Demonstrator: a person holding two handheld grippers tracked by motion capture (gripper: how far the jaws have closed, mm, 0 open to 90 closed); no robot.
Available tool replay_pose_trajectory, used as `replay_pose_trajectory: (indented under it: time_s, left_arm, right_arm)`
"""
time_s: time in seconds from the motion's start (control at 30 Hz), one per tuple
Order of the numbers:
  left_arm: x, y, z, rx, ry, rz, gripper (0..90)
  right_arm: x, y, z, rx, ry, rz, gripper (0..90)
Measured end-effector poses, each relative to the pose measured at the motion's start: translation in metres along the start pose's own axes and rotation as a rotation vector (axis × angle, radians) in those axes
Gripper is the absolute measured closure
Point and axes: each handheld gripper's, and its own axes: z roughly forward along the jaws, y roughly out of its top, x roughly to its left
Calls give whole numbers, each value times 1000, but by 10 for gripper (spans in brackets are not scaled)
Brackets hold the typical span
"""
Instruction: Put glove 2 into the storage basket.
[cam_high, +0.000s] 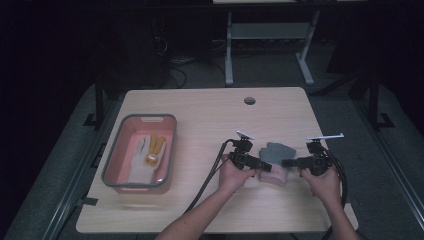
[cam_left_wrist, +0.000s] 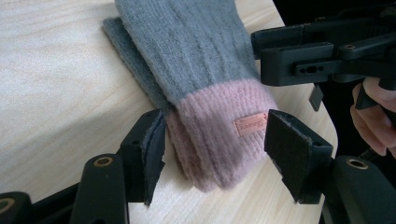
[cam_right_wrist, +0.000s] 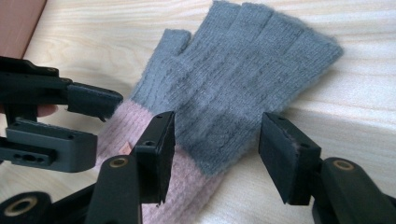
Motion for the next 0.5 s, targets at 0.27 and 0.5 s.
replay_pose_trajectory:
  time_s: [0.27,0.5]
  left_arm:
    - [-3,0,11,14,21,-2,410]
    - [-3,-2,15,34,39,4,428]
  right_arm:
    - [-10,-6,4,-21,24,56,458]
    - [-14,-12,7,-31,54,77,462]
